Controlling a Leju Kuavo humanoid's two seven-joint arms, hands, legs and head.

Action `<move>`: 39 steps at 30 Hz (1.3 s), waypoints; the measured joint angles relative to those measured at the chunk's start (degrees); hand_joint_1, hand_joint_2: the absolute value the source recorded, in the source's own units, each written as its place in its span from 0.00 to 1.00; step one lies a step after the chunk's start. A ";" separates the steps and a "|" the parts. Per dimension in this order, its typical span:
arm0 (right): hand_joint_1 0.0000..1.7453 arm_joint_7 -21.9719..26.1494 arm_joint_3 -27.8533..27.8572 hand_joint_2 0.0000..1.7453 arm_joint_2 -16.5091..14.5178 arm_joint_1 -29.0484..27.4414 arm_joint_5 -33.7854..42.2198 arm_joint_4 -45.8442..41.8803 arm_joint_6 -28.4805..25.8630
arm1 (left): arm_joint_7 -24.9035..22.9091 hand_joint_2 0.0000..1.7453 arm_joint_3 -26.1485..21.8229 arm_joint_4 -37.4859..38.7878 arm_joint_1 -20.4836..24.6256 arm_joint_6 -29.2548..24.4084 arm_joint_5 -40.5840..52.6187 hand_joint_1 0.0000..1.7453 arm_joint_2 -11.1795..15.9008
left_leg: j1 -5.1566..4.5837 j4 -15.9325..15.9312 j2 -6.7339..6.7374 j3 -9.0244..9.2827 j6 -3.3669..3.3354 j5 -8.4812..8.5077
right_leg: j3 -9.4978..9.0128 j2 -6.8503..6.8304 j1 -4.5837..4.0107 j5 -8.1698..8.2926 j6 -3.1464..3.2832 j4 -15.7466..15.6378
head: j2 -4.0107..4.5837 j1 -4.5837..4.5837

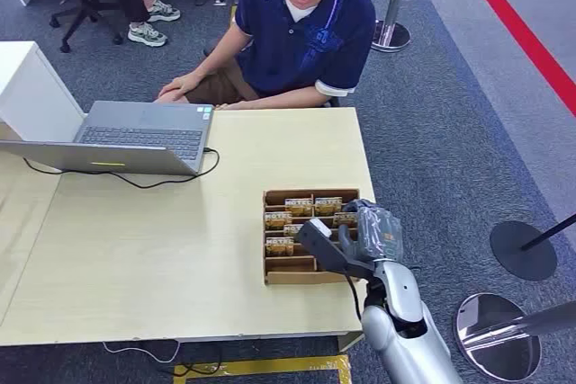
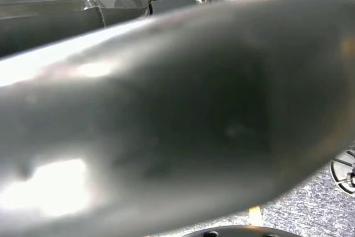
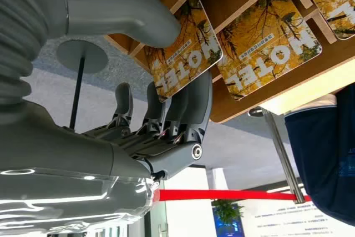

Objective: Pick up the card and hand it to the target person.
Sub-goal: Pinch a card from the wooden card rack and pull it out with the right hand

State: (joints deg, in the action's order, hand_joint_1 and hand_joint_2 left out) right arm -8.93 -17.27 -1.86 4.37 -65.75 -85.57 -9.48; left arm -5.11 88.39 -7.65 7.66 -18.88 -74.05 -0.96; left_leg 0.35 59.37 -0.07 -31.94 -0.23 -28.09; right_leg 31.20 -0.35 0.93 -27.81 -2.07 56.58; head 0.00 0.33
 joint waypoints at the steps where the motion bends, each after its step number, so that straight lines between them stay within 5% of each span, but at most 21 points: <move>1: 0.59 0.00 0.00 1.00 0.00 0.00 -0.01 0.00 0.00 | 0.00 0.00 0.00 0.00 0.00 0.00 0.00 0.00 0.00 | 0.00 0.00 0.00 0.00 0.00 0.00 | 0.00 0.00 0.00 0.00 0.00 0.00 | 0.00 0.00; 4: 0.65 0.01 0.00 1.00 0.00 0.00 -0.01 0.00 0.00 | 0.01 0.00 0.00 0.00 0.00 0.00 0.00 0.00 0.00 | 0.00 0.00 0.00 0.00 0.00 0.00 | 0.00 0.00 0.00 0.00 0.00 0.00 | 0.00 0.00; 8: 0.85 0.02 0.00 1.00 0.00 0.01 0.00 0.00 0.00 | 0.12 0.00 0.00 0.00 0.00 -0.02 -0.01 0.00 0.00 | 0.00 0.00 0.00 0.00 0.00 0.00 | 0.00 0.00 0.00 0.00 0.00 0.00 | 0.00 0.01; 12: 0.92 0.17 0.00 1.00 0.00 0.05 0.02 0.00 0.00 | 0.15 0.00 0.00 0.00 0.00 -0.07 -0.02 0.00 0.00 | 0.00 0.00 0.00 0.01 0.00 0.00 | 0.00 0.00 0.00 0.00 0.00 0.00 | 0.00 0.01; 25: 0.91 0.41 0.00 1.00 0.00 0.13 0.31 0.00 0.06 | 0.18 0.00 0.00 0.00 0.00 -0.02 0.55 0.00 0.00 | 0.00 0.00 0.00 0.01 0.01 0.01 | -0.01 0.00 0.00 0.00 0.00 0.00 | 0.01 0.01; 30: 0.91 0.67 0.00 1.00 0.02 0.14 0.58 0.00 0.09 | 3.60 0.00 0.00 0.00 -0.03 5.97 2.02 0.00 0.20 | 0.00 0.00 0.00 0.01 0.01 0.01 | -0.01 0.01 0.00 0.00 0.00 0.00 | 0.00 0.01; 39: 0.91 2.16 -0.01 1.00 0.02 0.28 0.87 0.00 1.23 | 5.02 0.00 -0.04 0.00 -0.09 8.40 0.68 0.00 0.74 | 0.00 0.00 0.00 0.01 0.01 0.01 | -0.01 0.00 0.00 0.00 0.00 0.00 | 0.00 0.01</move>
State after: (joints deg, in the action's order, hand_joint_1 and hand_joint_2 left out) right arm -6.77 -17.27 -1.84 4.65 -64.88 -85.57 -8.25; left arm -0.09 88.35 -7.65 7.58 -10.49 -73.37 -0.22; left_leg 0.36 59.37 -0.07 -31.94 -0.22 -28.08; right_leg 31.19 -0.34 0.93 -27.81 -2.07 56.58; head 0.00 0.33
